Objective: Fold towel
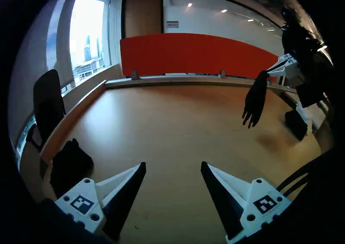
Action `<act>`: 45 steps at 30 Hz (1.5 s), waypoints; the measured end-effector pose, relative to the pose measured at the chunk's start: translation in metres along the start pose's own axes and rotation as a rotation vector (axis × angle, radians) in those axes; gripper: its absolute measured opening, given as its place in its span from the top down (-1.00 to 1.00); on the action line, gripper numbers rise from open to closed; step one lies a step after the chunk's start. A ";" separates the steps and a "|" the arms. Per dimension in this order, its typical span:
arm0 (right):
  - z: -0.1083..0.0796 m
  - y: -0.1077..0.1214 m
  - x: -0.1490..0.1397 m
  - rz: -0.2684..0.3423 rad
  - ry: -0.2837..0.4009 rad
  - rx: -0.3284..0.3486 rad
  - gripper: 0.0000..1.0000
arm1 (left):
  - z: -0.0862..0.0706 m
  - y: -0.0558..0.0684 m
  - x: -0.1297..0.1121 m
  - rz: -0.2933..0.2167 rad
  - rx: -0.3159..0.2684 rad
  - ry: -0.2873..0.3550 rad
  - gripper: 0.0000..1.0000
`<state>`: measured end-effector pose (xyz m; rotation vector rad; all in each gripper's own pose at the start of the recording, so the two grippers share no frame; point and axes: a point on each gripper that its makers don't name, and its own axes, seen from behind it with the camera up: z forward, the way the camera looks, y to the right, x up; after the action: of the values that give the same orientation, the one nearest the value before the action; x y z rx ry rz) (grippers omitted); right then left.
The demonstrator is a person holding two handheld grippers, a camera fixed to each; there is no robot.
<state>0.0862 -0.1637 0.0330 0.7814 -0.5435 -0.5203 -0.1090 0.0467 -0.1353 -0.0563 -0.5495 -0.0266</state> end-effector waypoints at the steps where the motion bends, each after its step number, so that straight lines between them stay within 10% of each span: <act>1: -0.003 0.004 -0.003 0.003 -0.004 -0.004 0.90 | 0.000 0.000 0.000 0.001 0.000 0.000 -0.89; 45: -0.128 0.189 -0.170 0.187 -0.192 -0.247 0.89 | 0.013 0.025 0.020 0.043 -0.009 -0.016 -0.89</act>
<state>0.0838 0.1201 0.0576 0.4425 -0.7079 -0.4810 -0.0979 0.0726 -0.1154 -0.0770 -0.5642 0.0132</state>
